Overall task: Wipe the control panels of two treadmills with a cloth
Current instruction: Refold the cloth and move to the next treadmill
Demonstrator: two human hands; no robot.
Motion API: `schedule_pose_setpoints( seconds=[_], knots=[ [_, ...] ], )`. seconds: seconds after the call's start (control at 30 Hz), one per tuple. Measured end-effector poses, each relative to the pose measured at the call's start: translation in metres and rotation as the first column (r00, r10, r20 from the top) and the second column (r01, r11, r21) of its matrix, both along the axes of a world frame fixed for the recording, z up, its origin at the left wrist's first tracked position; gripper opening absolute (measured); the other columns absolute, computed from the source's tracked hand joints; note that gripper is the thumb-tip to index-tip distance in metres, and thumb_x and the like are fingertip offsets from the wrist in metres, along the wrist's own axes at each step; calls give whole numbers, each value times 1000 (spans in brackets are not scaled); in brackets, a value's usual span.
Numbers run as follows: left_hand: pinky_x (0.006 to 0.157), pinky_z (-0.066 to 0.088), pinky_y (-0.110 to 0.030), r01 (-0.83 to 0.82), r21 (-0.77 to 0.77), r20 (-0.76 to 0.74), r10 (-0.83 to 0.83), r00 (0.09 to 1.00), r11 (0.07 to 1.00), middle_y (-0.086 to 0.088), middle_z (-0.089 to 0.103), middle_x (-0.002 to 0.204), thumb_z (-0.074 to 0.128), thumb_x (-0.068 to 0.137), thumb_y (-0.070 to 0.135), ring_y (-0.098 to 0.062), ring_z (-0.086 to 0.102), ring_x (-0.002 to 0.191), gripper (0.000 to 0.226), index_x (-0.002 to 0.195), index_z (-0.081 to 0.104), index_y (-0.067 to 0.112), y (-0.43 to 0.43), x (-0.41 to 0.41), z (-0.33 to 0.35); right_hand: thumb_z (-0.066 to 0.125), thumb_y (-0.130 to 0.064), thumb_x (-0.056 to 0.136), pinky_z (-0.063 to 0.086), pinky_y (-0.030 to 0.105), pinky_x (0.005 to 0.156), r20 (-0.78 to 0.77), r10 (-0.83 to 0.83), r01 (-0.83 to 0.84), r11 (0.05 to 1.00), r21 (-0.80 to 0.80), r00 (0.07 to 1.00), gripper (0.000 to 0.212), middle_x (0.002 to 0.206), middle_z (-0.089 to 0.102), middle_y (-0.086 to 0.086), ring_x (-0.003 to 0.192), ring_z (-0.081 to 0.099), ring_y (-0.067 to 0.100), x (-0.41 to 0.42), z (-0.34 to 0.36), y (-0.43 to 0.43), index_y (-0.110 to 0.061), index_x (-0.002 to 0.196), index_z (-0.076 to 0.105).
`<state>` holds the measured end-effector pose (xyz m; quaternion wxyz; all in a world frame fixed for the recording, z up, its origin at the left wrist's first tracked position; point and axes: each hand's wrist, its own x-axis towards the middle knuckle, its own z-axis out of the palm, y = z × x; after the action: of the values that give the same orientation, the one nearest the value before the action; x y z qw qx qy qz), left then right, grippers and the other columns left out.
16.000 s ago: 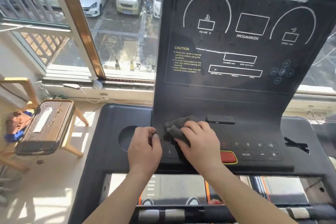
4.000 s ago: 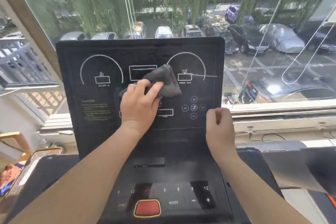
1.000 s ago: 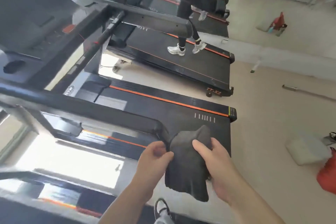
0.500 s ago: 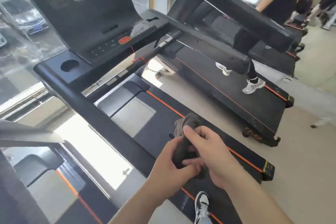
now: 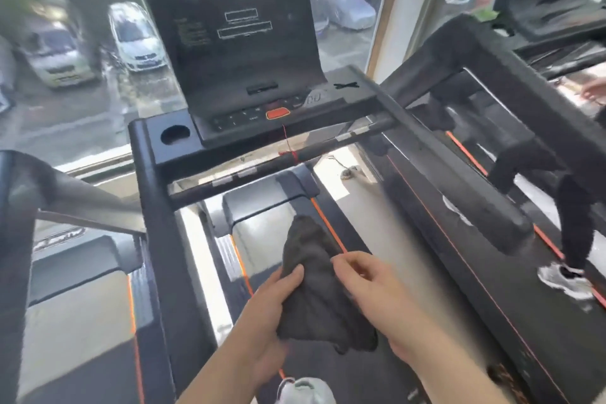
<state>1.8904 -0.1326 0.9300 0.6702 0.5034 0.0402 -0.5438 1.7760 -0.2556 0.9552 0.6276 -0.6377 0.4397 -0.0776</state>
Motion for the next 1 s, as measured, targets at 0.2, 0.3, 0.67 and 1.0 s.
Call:
schedule_pose_setpoints(
  seconds=[0.2, 0.3, 0.67, 1.0],
  knots=[
    [93, 59, -50, -206, 73, 49, 202, 978, 976, -21, 77, 115, 71, 92, 32, -38, 74, 108, 35, 117, 71, 7, -79, 63, -6, 67, -35, 99, 55, 16, 76, 43, 177, -175, 984, -31, 983, 15, 92, 80, -13, 88, 73, 0, 78, -7, -76, -28, 94, 79],
    [101, 54, -54, -253, 105, 78, 245, 966, 962, -23, 77, 115, 76, 86, 38, -43, 71, 112, 45, 116, 73, 4, -131, 103, -8, 66, -33, 100, 58, 21, 78, 31, 217, -216, 976, -30, 976, 17, 92, 80, -10, 89, 74, 5, 122, -12, -120, -28, 93, 79],
    [93, 57, -48, -435, 155, 165, 411, 897, 887, -20, 80, 105, 65, 102, 35, -38, 75, 105, 37, 109, 76, 1, -235, 236, 7, 64, -32, 98, 48, 24, 68, 91, 299, -298, 954, -26, 950, 23, 73, 72, -8, 69, 64, 4, 281, -12, -243, -21, 81, 75],
    [102, 56, -56, -781, 244, 147, 774, 616, 575, -22, 79, 108, 70, 97, 39, -38, 77, 100, 43, 116, 75, 2, -258, 317, -11, 62, -26, 100, 44, 19, 53, 44, 665, -665, 747, -7, 746, 23, 62, 65, -5, 54, 56, 6, 422, -34, -283, -10, 88, 72]
  ],
)
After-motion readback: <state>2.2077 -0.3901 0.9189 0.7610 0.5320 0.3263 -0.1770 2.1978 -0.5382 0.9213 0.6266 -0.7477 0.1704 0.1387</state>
